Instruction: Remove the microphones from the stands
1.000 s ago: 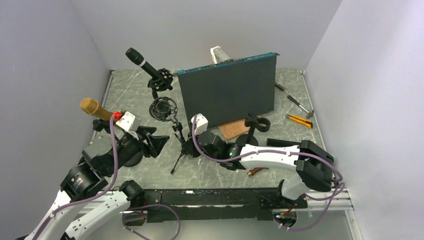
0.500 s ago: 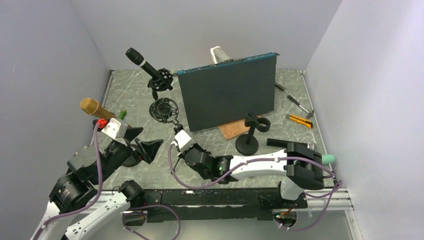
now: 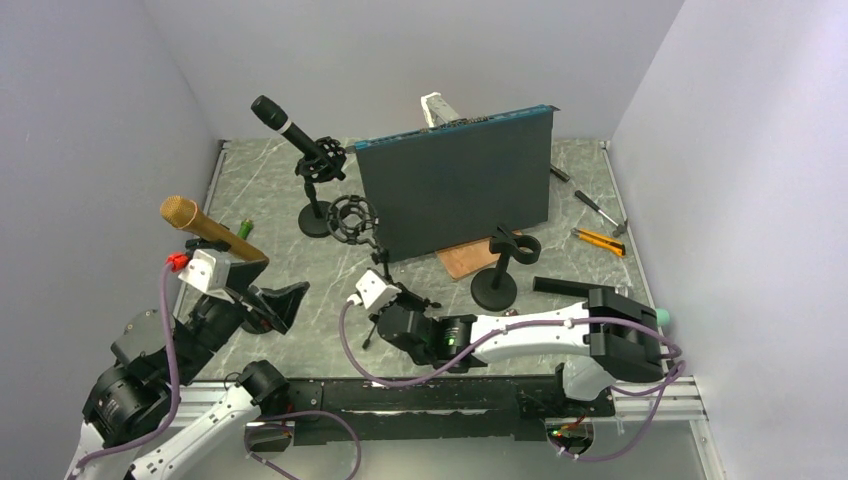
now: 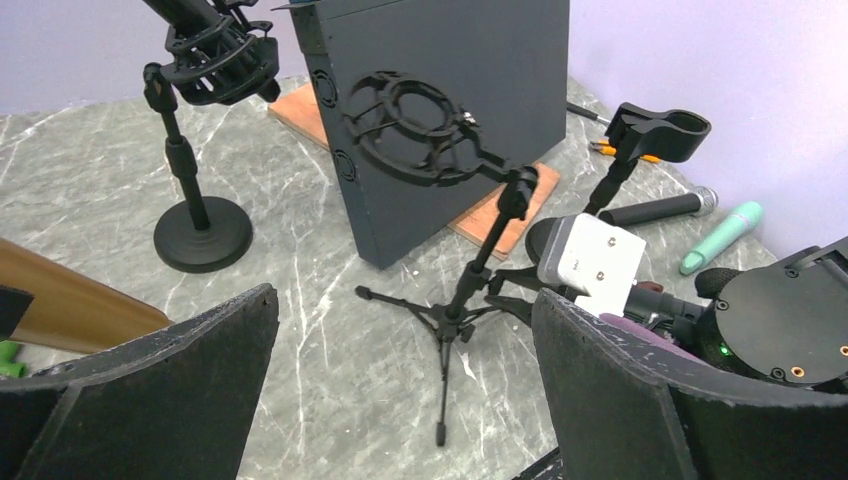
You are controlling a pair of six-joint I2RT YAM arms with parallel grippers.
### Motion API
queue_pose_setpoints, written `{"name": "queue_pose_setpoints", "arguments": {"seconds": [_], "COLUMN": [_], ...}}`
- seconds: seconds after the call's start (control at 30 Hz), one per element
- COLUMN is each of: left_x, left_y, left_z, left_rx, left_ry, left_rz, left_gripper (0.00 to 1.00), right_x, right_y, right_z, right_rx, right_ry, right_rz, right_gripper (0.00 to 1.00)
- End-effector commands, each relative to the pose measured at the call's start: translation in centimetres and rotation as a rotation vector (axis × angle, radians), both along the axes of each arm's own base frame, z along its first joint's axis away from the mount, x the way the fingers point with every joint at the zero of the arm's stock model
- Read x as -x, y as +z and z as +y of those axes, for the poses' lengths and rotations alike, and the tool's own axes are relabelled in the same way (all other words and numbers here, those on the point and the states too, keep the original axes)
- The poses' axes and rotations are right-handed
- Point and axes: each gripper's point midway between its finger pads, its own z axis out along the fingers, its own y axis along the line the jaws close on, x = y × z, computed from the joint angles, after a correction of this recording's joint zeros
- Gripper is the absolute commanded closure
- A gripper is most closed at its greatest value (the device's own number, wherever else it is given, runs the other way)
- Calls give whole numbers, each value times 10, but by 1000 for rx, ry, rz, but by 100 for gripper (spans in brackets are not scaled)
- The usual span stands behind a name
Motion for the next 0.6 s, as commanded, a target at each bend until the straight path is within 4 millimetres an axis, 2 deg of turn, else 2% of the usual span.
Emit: {"name": "queue_pose_setpoints", "arguments": {"seconds": [0.0,0.13,0.2,0.23,0.3,0.43,0.5,0.57], "left_x": [2,-2,-3,-4,-6,-9,-12,-11], "left_y": [11,6,6,6,7,5,5,4], "left_z": [12,14,10,8,6,-2,-3,-6], "left_rx": [17,23,25,25,28,5,9,4], "left_ry": [40,71,54,48,48,26,32,18], "left_rz": [-33,-30,-37,-42,-38,-27,-17,-11], "left_gripper": [1,1,1,1,1,1,1,1], "right_x": [-3,-2,1,3,8,20,29,36], "right_y": [-10,-16,-16,-18,-18,-2,11,32], "right_z": [-57,-85,-92,-93,-93,-87,-78,-75], "right_rx": [154,185,155,139,95,-73,-180,-302], "right_ry": [-124,-198,-222,-211,-187,-142,-85,-53], "right_rz": [-28,-21,0,18,57,137,190,228], "right_gripper": [100,100,100,95,77,43,32,26]}}
